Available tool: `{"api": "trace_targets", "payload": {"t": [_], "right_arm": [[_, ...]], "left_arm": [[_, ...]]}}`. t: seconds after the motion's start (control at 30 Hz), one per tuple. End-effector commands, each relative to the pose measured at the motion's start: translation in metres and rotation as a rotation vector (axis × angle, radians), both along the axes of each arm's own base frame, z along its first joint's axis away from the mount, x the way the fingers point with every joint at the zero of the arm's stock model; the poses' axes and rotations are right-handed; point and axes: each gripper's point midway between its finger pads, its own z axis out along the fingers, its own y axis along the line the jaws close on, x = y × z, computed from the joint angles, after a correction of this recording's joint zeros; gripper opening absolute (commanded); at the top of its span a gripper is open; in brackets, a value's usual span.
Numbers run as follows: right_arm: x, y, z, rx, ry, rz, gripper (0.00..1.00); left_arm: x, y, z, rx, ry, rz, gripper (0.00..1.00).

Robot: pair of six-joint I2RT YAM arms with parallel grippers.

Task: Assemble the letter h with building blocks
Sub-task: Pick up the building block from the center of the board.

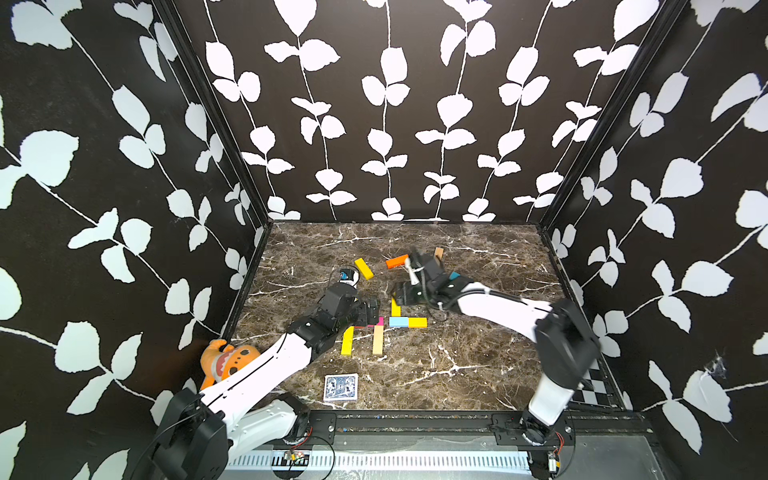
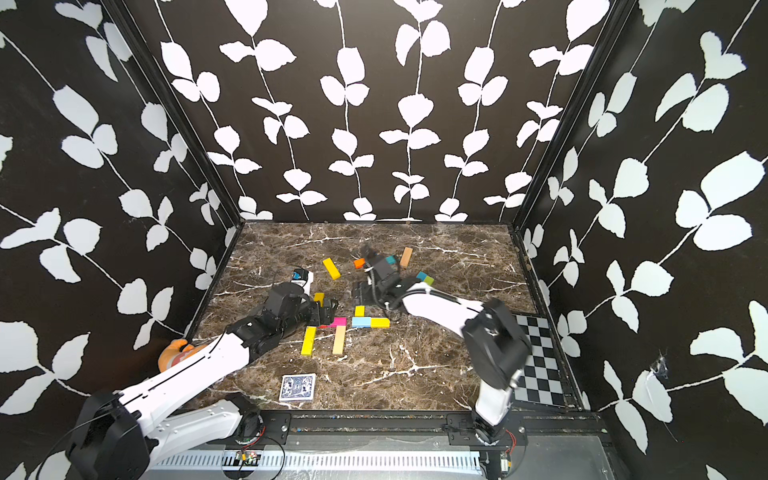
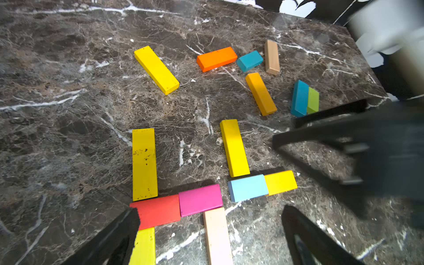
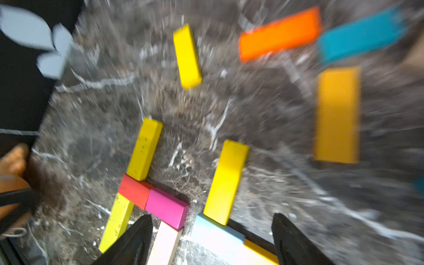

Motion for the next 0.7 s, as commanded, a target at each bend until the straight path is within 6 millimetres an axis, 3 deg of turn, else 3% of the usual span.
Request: {"api": "trace_targets", "payload": {"t": [0.0, 0.07, 0.1, 0.2, 0.43, 0.67], "right_arm": [[0.010, -0.028, 0.012, 0.004, -0.057, -0.083, 0.81], [0.005, -0.040, 0.000, -0.021, -0.034, -0.099, 0.81], [0.002, -0.044, 0.006, -0.014, -0.045, -0.103, 0.81], [-0.006, -0.053, -0.002, -0.032, -0.028, -0.103, 0.80], [-0.024, -0.065, -0.010, -0.023, -0.019, -0.098, 0.81], [-0.036, -0.076, -0.015, -0.032, -0.017, -0.084, 0.81]], "left_arm": [[0.025, -0.008, 0.011, -0.068, 0.000, 0.028, 0.99], [0.043, -0.005, 0.005, -0.060, 0.021, 0.079, 0.98], [0.051, -0.004, 0.002, -0.050, 0.025, 0.102, 0.96], [0.081, -0.002, -0.010, 0.023, 0.030, 0.166, 0.92], [0.155, 0.004, -0.055, 0.123, 0.111, 0.315, 0.88], [0.199, 0.007, -0.075, 0.201, 0.138, 0.395, 0.88]]}}
